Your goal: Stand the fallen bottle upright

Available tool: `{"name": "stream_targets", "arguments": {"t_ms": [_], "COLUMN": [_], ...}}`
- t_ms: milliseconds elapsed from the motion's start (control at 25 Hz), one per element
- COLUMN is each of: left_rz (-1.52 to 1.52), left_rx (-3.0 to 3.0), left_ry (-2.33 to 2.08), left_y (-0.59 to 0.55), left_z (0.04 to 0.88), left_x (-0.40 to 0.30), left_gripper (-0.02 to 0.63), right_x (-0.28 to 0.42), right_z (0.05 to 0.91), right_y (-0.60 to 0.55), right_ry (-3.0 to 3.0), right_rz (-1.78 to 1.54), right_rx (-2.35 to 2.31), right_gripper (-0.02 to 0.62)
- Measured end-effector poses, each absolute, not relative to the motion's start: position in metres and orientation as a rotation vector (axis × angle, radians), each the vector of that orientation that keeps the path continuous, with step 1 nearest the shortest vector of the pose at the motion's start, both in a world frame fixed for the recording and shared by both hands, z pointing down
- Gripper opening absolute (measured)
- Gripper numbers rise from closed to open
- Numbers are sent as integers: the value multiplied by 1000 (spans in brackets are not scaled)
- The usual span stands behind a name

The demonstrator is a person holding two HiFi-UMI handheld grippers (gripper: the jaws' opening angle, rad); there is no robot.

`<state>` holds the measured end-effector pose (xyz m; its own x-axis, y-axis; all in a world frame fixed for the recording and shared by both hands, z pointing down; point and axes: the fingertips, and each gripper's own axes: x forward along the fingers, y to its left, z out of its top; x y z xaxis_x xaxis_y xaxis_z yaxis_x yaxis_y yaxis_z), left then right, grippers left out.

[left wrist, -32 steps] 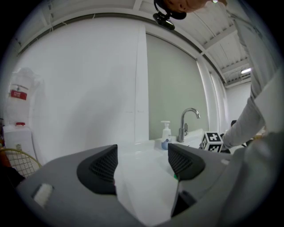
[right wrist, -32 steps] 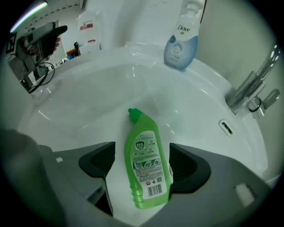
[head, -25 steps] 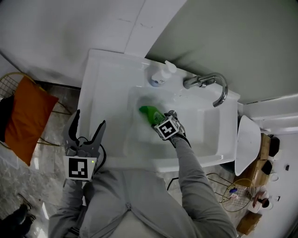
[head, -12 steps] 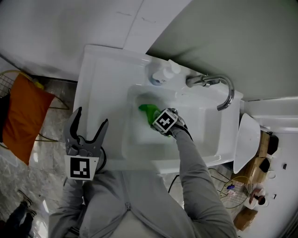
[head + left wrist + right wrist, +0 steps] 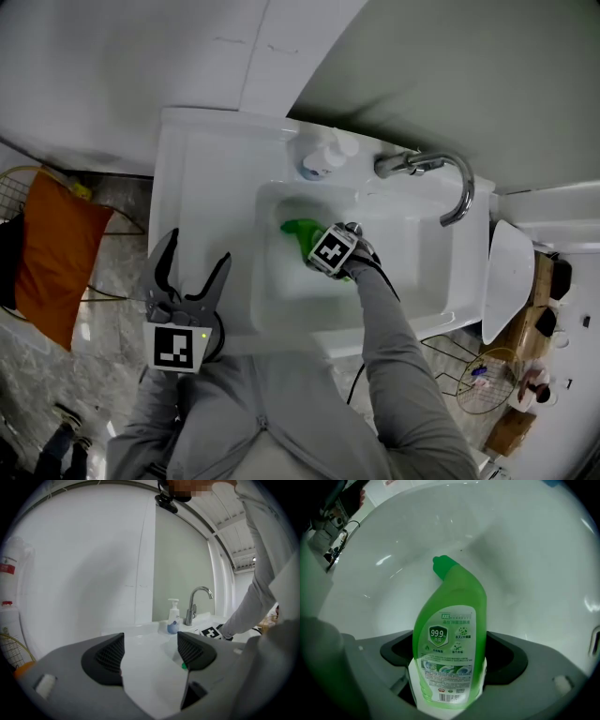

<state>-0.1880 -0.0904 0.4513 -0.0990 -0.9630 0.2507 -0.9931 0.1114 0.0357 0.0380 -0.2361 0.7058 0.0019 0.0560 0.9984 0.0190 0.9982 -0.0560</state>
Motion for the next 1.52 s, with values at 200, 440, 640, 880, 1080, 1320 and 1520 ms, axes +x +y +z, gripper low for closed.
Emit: {"name": "stream_targets", "arguments": {"t_ms": [200,440,640,880,1080,1320,1520], "left_rz": [194,198,154,152,166,169,171], "left_rx": [2000,2019,2041,2099,2128,2146,2143], "left_ry": [-2150,-2109,-2097,-2083,-2074,-2085,-2109], "left_y": [-98,-98,-100,-99,-96,-89,-79], "left_z": [448,448,441,431,424,415,409], "left_x": [-184,-179,-173,-160,-151,-145,-145], "left_gripper": [382,382,382,382,382,382,382], "right_x": [49,52,51,54,56,48,20], "right_z": [712,702,678,645,631,601,563], "right_y": [-225,-223,-230,-233,-227,-219,-215], "right_ry": [-1561,-1638,-1804,-1976,-2076,-2208,-2339], "right_rz": [92,66,139,201,271,284,238], "right_rx": [-56,21,194,373,473,551,567], "right_gripper": [434,433,433,433,433,433,433]}}
